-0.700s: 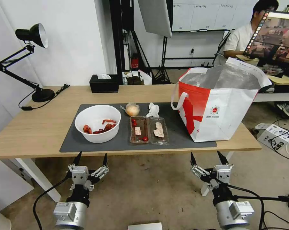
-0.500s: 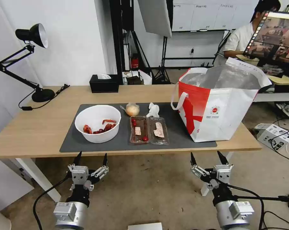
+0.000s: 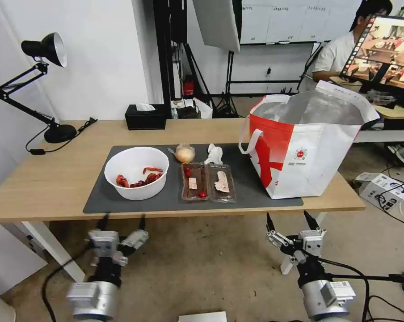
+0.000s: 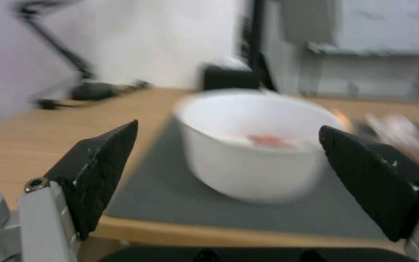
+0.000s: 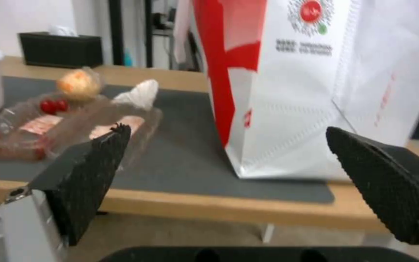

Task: Pick up the trash from the table and place it into the takeout bag.

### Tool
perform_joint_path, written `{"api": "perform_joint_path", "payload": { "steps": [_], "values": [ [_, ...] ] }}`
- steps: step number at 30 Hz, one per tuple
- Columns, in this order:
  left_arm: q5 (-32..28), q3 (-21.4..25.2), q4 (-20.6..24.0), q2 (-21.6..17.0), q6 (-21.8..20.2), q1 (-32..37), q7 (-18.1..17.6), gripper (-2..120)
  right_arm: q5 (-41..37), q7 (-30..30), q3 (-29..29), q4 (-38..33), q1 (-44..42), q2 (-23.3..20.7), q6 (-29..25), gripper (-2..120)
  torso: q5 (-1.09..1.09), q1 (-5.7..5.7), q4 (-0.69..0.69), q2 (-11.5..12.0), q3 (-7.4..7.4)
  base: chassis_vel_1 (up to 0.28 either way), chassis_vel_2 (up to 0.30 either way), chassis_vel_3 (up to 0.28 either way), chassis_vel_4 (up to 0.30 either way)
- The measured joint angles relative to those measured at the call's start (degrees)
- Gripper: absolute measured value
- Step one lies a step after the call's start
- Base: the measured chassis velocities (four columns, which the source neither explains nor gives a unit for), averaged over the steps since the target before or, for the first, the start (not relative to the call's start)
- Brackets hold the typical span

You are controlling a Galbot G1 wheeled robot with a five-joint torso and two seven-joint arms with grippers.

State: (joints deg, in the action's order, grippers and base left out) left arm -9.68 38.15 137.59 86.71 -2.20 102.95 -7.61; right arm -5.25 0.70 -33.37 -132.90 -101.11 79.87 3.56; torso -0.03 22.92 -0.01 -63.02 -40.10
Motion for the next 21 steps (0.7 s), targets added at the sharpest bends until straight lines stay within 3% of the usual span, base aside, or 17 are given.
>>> {"api": "perform_joint_path", "payload": {
  "steps": [3,5,21],
  "values": [
    [-1.4,0.5,0.2,0.3,0.3,-0.2,-0.4,100,-3.5,0.6,-1.2,-0.8,1.3,-3.9,2.4,100,0.02,0.0,0.0,0.0,0.0,0.0,0.0,0.0,0.0],
    [-1.7,0.5,-0.1,0.4,1.3,-0.4,-0.5,100,-9.2,1.7,-3.1,-1.9,3.6,-10.2,5.5,100,0.04,0.0,0.01,0.0,0.0,0.0,0.0,0.0,0.0],
    [-1.4,-0.8,-1.9,0.7,1.8,-0.5,0.6,100,-10.6,2.9,-2.2,-0.1,4.5,-10.8,5.4,100,0.02,0.0,0.02,0.0,0.0,0.0,0.0,0.0,0.0]
  ]
}}
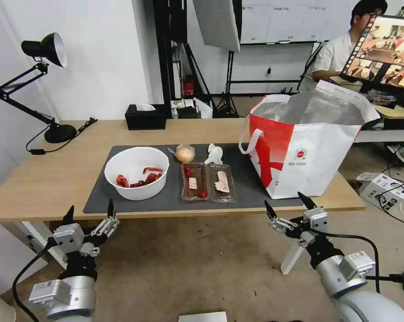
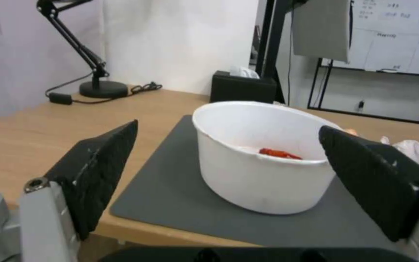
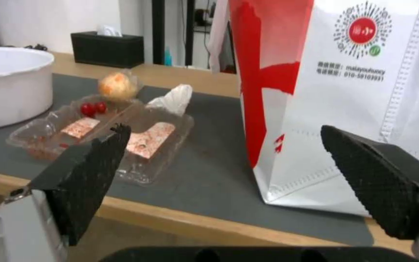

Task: Pick up the trash from the table and place it into the takeout bag.

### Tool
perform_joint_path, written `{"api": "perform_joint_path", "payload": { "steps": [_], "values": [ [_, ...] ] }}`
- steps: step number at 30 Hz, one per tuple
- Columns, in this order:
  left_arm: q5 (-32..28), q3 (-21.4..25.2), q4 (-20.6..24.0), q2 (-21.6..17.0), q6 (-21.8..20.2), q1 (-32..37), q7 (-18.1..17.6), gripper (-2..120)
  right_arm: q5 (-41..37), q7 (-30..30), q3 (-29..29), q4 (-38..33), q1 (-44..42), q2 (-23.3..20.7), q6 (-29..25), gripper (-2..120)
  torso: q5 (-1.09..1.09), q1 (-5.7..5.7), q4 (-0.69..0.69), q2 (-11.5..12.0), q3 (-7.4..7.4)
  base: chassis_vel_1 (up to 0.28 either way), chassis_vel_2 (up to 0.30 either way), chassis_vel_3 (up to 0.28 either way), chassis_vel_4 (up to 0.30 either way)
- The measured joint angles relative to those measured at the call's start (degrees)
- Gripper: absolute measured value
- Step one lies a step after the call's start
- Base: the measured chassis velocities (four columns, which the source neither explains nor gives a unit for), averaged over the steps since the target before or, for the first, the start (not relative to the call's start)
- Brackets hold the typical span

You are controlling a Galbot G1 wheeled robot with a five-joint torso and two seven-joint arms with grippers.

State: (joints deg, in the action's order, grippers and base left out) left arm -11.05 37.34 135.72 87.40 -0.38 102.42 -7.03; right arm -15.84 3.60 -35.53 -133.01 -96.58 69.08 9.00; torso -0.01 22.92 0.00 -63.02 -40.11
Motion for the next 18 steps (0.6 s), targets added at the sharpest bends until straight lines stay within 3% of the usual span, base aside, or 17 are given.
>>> {"api": "perform_joint_path", "payload": {
  "steps": [18],
  "values": [
    [0.6,-1.1,-0.2,0.4,-0.3,1.2,0.9,100,0.2,-0.1,1.2,0.8,-0.3,0.2,0.0,100,0.0,0.0,0.0,0.0,0.0,0.0,0.0,0.0,0.0]
  ]
}}
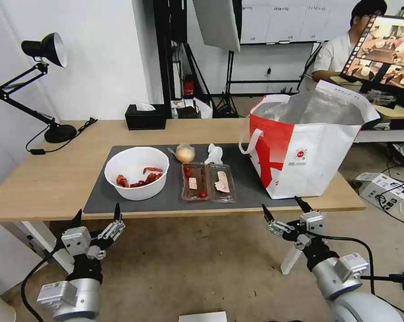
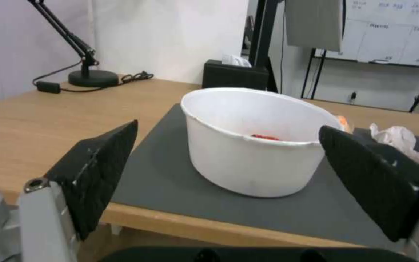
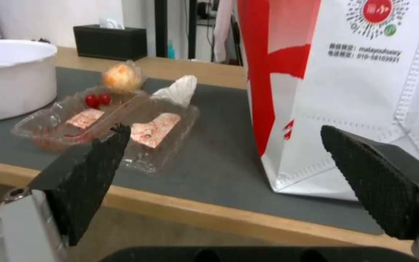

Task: Pick up the trash from the table and place it into the takeout bag.

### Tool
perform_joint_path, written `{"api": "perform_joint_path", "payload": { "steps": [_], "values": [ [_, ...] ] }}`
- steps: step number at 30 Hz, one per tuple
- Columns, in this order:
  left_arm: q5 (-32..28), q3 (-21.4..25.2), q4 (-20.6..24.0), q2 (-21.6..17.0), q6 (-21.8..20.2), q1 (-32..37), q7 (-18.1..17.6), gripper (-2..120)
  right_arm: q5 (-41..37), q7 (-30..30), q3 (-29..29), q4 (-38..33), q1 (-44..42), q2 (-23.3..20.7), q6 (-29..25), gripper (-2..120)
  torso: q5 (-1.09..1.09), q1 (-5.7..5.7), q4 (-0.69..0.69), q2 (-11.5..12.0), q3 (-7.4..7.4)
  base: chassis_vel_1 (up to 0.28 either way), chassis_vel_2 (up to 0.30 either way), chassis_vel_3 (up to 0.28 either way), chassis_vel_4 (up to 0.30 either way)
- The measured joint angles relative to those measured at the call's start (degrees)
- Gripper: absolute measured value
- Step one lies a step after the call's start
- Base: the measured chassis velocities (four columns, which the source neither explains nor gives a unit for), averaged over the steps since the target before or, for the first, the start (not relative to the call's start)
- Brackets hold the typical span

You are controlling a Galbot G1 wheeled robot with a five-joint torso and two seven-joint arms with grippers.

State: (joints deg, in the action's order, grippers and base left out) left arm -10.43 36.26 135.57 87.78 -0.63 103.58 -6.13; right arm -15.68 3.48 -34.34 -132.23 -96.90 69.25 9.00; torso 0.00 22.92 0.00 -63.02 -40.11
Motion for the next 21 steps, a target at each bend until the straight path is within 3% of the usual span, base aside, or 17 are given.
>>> {"api": "perform_joint_path", "payload": {
  "steps": [21],
  "values": [
    [4.7,-0.7,-2.6,0.8,4.5,1.2,2.8,100,2.2,0.3,2.1,3.4,0.9,-0.5,-1.9,100,0.0,0.0,0.0,0.0,0.0,0.0,0.0,0.0,0.0]
  ]
}}
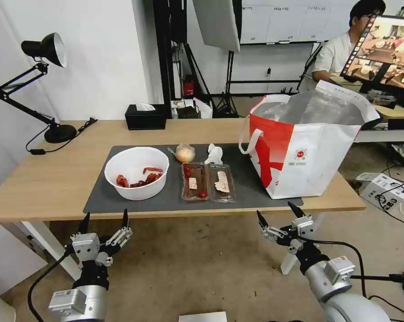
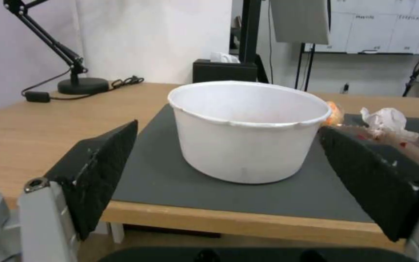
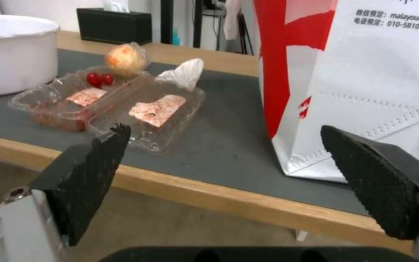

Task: Pick up the trash from the table and place it into the takeout bag.

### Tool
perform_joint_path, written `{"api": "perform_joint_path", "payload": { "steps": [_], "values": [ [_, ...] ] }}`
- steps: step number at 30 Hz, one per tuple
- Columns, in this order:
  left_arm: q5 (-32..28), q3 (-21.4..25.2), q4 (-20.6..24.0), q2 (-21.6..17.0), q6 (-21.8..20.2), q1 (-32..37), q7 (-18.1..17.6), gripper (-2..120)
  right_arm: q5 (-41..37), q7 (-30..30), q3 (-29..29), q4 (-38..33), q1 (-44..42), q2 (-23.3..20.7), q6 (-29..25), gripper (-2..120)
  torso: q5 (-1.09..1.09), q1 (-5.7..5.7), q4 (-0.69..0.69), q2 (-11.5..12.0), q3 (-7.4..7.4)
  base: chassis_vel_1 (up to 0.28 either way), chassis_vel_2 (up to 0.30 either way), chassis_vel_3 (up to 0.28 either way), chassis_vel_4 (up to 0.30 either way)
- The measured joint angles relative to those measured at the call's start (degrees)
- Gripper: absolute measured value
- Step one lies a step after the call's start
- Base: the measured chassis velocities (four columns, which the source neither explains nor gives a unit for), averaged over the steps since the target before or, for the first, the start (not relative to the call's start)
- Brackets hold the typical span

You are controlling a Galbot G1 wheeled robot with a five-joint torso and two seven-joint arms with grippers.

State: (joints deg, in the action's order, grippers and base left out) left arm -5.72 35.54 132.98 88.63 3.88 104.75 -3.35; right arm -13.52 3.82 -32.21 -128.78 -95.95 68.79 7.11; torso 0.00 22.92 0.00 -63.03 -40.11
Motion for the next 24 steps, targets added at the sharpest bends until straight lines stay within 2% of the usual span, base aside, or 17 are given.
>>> {"api": "perform_joint_path", "payload": {
  "steps": [4,7,8,9,10,11,12,13,14,15,16,17,19,24],
  "values": [
    [0.3,-0.1,-0.2,0.1,0.5,0.1,0.3,100,-1.1,-0.1,0.8,0.4,0.3,-0.1,0.0,100,0.0,0.0,0.0,0.0,0.0,0.0,0.0,0.0,0.0],
    [0.3,0.0,-0.6,0.0,1.7,0.1,0.9,100,-9.2,-1.3,2.8,0.2,0.8,-0.4,0.4,100,0.0,0.0,0.0,0.0,0.0,0.0,0.0,0.0,0.0],
    [0.3,0.0,-0.6,0.0,1.7,0.1,0.9,100,-9.2,-1.3,2.8,0.2,0.8,-0.4,0.4,100,0.0,0.0,0.0,0.0,0.0,0.0,0.0,0.0,0.0],
    [0.3,0.1,-0.7,-0.3,2.1,0.1,1.2,100,-16.0,-2.7,4.0,-0.4,1.5,-0.5,1.2,100,0.0,0.0,0.0,0.0,0.0,0.0,0.0,0.0,0.0],
    [0.2,0.2,-0.7,-0.4,2.2,0.1,1.2,100,-19.1,-3.5,4.6,-0.6,1.9,-0.6,1.5,100,0.01,0.0,0.0,0.0,0.0,0.0,0.0,0.0,0.0],
    [0.1,0.5,-0.7,-0.7,2.3,0.1,1.3,100,-27.7,-6.2,6.2,-0.9,3.2,-0.7,2.1,100,0.01,0.0,0.0,0.0,0.0,0.0,0.0,0.0,0.0],
    [0.1,0.5,-0.7,-0.7,2.3,0.1,1.3,100,-27.7,-6.2,6.2,-0.9,3.2,-0.7,2.1,100,0.01,0.0,0.0,0.0,0.0,0.0,0.0,0.0,0.0],
    [-0.1,0.7,-0.7,-0.8,2.3,0.1,1.3,100,-35.0,-9.0,7.6,-1.3,4.5,-0.8,2.4,100,0.0,0.0,0.0,0.0,0.0,0.0,0.0,0.0,0.0],
    [-0.2,0.8,-0.7,-0.9,2.3,0.1,1.3,100,-37.8,-10.2,8.1,-1.6,5.0,-0.8,2.5,100,0.01,0.0,0.0,0.0,0.0,0.0,0.0,0.0,0.0],
    [-0.6,1.0,-0.5,-0.9,2.2,0.3,1.3,100,-50.2,-16.5,9.7,-3.1,7.6,-0.6,2.6,100,0.01,0.0,0.0,0.0,0.0,0.0,0.0,0.0,0.0],
    [-0.6,1.0,-0.5,-0.9,2.2,0.3,1.3,100,-50.2,-16.5,9.7,-3.1,7.6,-0.6,2.6,100,0.01,0.0,0.0,0.0,0.0,0.0,0.0,0.0,0.0],
    [-0.7,1.2,-0.3,-1.0,2.0,0.4,1.3,100,-59.1,-21.4,10.2,-4.0,10.0,-0.4,2.6,100,0.01,0.0,-0.01,0.0,0.0,0.0,0.0,0.0,0.0],
    [-0.7,1.5,-0.2,-0.8,1.8,0.8,1.3,100,-69.2,-26.9,10.8,-4.2,12.9,-0.5,2.0,100,0.01,0.0,0.0,0.0,0.0,0.0,0.0,0.0,0.0],
    [-0.4,1.7,-0.2,-0.1,1.8,1.6,1.2,100,-76.6,-30.8,11.9,-2.8,15.6,-0.7,1.3,100,0.01,0.0,0.0,0.0,0.0,0.0,0.0,0.0,0.0]
  ]
}}
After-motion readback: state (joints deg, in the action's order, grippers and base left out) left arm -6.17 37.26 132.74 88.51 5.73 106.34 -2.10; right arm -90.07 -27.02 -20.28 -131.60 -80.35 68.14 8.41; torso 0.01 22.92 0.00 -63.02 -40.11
